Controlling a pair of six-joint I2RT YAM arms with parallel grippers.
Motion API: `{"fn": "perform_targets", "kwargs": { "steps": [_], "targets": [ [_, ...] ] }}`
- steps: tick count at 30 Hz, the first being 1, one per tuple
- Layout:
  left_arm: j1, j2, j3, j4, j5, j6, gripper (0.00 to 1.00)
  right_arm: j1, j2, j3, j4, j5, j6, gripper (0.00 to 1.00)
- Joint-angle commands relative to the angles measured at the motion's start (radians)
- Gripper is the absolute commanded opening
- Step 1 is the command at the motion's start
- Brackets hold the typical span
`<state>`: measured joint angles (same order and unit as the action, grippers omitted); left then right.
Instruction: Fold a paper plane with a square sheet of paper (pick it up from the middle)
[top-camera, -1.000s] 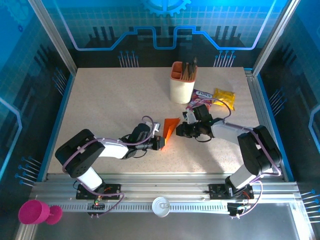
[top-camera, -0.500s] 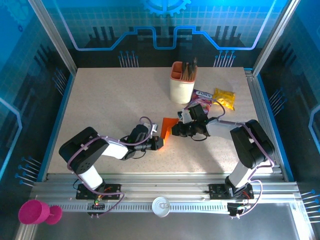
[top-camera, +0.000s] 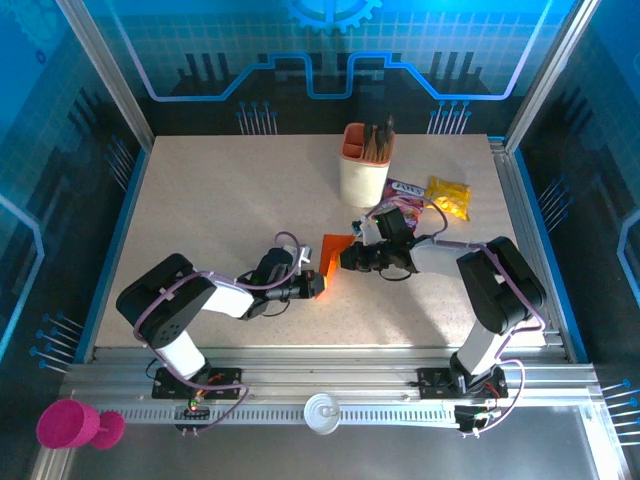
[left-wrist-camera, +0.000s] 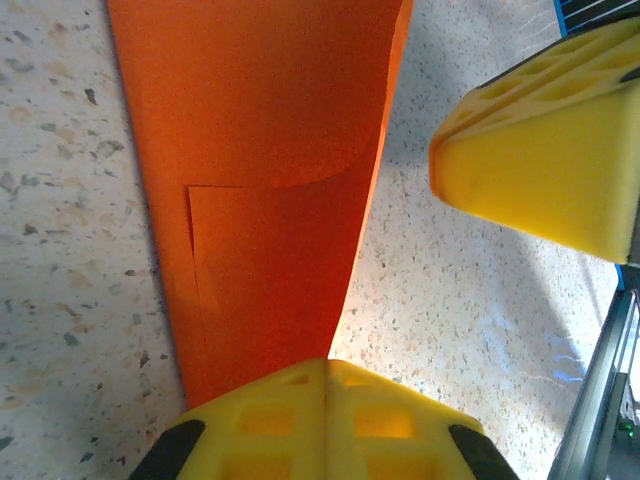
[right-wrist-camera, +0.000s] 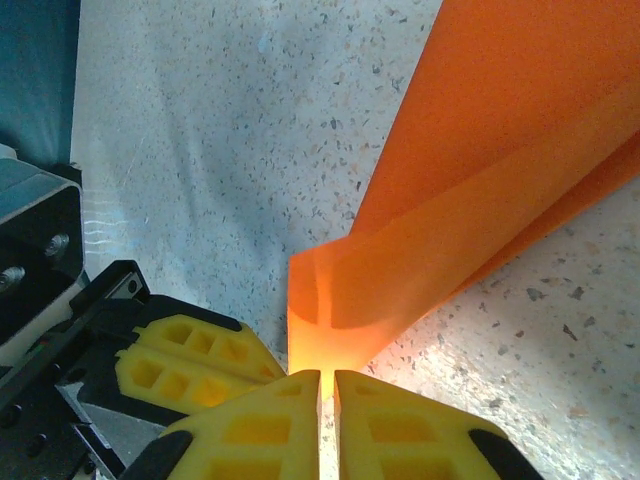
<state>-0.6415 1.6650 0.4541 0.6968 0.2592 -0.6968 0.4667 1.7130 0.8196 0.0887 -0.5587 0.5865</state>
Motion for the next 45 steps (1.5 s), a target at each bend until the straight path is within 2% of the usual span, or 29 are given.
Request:
{"fn": "perform_targets", "kwargs": {
  "steps": [1,11,25,45],
  "targets": [
    [0.022,-0.026,-0.019,0.053,0.026,-0.042,0.0,0.017,0.022,0.01,0.026,-0.024,0.007,0.12],
    [0.045,-0.043,-0.01,0.03,0.051,-0.05,0.0,0.021,0.035,0.019,0.049,-0.031,0.014,0.12],
    [0.086,-0.006,-0.051,0.116,0.082,-0.092,0.0,0.036,0.058,0.034,0.128,-0.049,0.039,0.12],
    [0.112,0.041,-0.066,0.171,0.104,-0.101,0.0,0.059,0.139,0.121,0.121,-0.049,0.047,0.11]
  ]
}}
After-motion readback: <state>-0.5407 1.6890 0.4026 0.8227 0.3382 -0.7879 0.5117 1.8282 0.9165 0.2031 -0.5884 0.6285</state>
